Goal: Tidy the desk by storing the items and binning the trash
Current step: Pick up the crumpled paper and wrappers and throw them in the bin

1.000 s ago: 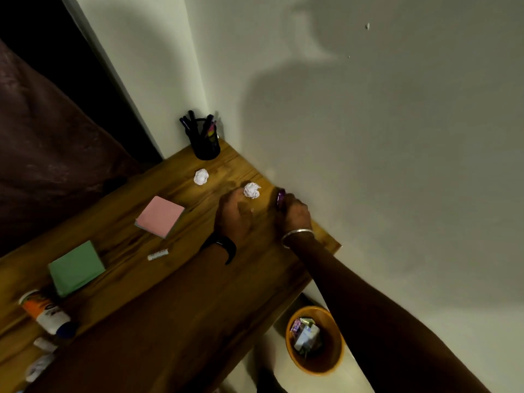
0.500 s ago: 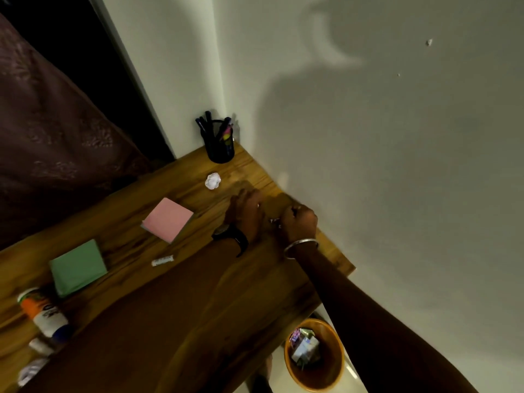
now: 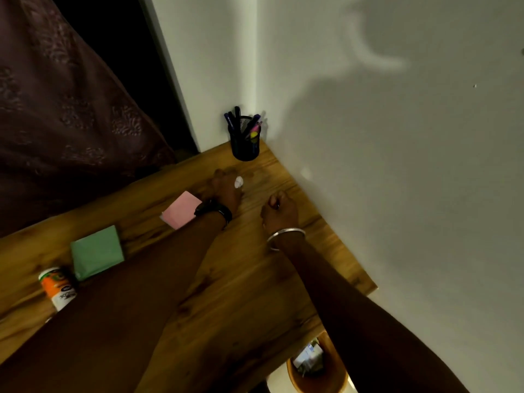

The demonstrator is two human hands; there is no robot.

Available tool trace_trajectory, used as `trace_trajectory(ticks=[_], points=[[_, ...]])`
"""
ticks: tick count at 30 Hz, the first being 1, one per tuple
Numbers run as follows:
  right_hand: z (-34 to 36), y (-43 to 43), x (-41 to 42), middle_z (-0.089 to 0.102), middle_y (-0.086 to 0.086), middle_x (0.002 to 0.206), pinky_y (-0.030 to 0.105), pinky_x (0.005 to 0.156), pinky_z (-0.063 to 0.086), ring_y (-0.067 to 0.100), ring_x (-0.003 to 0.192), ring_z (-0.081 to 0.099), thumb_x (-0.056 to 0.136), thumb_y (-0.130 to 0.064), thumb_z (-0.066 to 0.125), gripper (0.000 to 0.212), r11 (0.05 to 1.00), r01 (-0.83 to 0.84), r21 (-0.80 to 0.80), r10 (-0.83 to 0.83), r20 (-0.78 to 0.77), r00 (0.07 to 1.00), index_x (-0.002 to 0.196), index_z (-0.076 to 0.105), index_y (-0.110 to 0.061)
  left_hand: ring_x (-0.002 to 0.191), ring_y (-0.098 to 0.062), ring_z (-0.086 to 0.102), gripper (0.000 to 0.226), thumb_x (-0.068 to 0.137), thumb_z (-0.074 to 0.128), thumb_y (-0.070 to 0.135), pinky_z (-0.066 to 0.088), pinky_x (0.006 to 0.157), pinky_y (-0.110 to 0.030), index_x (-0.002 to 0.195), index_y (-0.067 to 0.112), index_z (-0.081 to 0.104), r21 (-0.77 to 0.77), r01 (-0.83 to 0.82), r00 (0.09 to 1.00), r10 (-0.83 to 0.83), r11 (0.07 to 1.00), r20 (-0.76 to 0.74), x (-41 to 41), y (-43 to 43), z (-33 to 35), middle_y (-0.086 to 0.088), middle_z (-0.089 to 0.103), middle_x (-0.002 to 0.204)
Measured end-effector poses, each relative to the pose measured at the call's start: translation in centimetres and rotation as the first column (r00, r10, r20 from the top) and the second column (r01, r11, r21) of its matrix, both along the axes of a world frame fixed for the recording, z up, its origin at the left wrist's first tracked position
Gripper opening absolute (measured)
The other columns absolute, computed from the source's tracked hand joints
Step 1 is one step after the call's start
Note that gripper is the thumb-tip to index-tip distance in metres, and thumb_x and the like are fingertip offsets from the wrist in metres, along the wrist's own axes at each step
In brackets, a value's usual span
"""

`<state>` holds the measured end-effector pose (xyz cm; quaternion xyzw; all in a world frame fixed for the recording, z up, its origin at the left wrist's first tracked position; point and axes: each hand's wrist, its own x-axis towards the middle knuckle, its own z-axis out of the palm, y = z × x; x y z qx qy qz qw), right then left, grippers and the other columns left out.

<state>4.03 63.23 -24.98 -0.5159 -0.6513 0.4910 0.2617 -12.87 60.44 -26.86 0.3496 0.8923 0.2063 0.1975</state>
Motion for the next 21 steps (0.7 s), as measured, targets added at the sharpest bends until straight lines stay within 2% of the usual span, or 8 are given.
trace_trajectory(ticks=[3,6,7,10,12,16,19,21], points=[[0.2,-0.6,0.0,0.065,0.016,0.086,0.031,0.059,0.050,0.020,0.068,0.058,0.078,0.001,0.046,0.037,0.999,-0.046,-0.021,0.044,-0.092,0.995,0.079,0.057,-0.035,0.093,-0.037,0.061,0.030,0.087,0.047,0.029,0.051,0.079,-0.040,0.091,0.007,0.067,0.124,-0.074,0.997,0.071,0.990,0.034,0.6,-0.5,0.2,-0.018,0.065,0.105],[1.4,-1.2,-0.4,0.056,0.009,0.073,0.012,0.049,0.043,0.002,0.054,0.057,0.097,0.009,0.040,0.022,0.993,-0.072,-0.091,0.060,-0.126,0.990,0.095,0.058,-0.004,0.079,-0.028,0.061,0.014,0.083,0.053,0.026,0.043,0.063,-0.032,0.087,0.014,0.060,0.210,-0.072,0.996,0.060,0.975,0.061,1.8,-2.6,2.3,-0.009,0.067,0.087],[1.6,-1.4,-0.5,0.053,0.007,0.070,0.012,0.047,0.041,0.004,0.054,0.056,0.100,0.006,0.039,0.022,0.991,-0.065,-0.120,0.047,-0.148,0.988,0.094,0.058,-0.001,0.076,-0.025,0.059,0.008,0.083,0.059,0.023,0.038,0.060,-0.030,0.086,0.017,0.057,0.226,-0.078,0.996,0.068,0.971,0.054,2.1,-3.5,3.0,-0.005,0.064,0.083],[0.7,-2.9,-1.2,0.060,0.005,0.065,0.025,0.052,0.044,0.016,0.058,0.056,0.100,-0.003,0.047,0.019,0.990,-0.136,-0.045,0.120,-0.259,0.959,0.091,0.063,0.004,0.076,-0.025,0.057,0.018,0.081,0.069,0.025,0.035,0.061,-0.030,0.088,0.015,0.055,0.238,-0.110,0.994,0.101,0.965,0.050,3.0,-6.5,5.0,0.002,0.058,0.079],[0.4,-4.5,-1.8,0.061,0.005,0.061,0.029,0.054,0.043,0.018,0.055,0.055,0.098,-0.018,0.054,0.025,0.980,-0.198,-0.007,0.190,-0.235,0.953,0.089,0.064,0.003,0.079,-0.026,0.055,0.021,0.082,0.071,0.027,0.037,0.064,-0.032,0.093,0.017,0.057,0.236,-0.107,0.994,0.096,0.966,0.058,3.7,-8.9,5.7,0.003,0.059,0.083],[1.3,-8.4,-2.7,0.052,0.001,0.051,0.029,0.053,0.040,0.014,0.047,0.046,0.096,-0.038,0.056,0.044,0.971,-0.235,0.052,0.240,-0.221,0.945,0.081,0.064,0.002,0.107,-0.033,0.065,0.036,0.085,0.073,0.023,0.050,0.084,-0.036,0.121,0.020,0.071,0.296,-0.112,0.992,0.090,0.949,0.088,4.4,-14.5,6.1,-0.007,0.074,0.116],[1.6,-11.8,-3.4,0.047,-0.005,0.049,0.027,0.050,0.037,0.012,0.047,0.040,0.095,-0.040,0.057,0.044,0.962,-0.272,0.009,0.266,-0.231,0.936,0.080,0.065,0.000,0.093,-0.031,0.065,0.018,0.089,0.072,0.022,0.046,0.069,-0.030,0.102,0.011,0.067,0.343,-0.168,0.980,0.117,0.924,0.163,4.0,-19.3,6.2,-0.009,0.071,0.099],[1.8,-13.9,-3.9,0.046,-0.010,0.046,0.027,0.053,0.035,0.007,0.046,0.038,0.093,-0.036,0.058,0.036,0.954,-0.300,0.009,0.294,-0.222,0.930,0.069,0.063,-0.010,0.087,-0.028,0.063,0.023,0.089,0.075,0.024,0.040,0.065,-0.028,0.096,0.007,0.061,0.359,-0.256,0.961,0.196,0.898,0.195,3.3,-22.6,6.5,-0.007,0.067,0.091]])
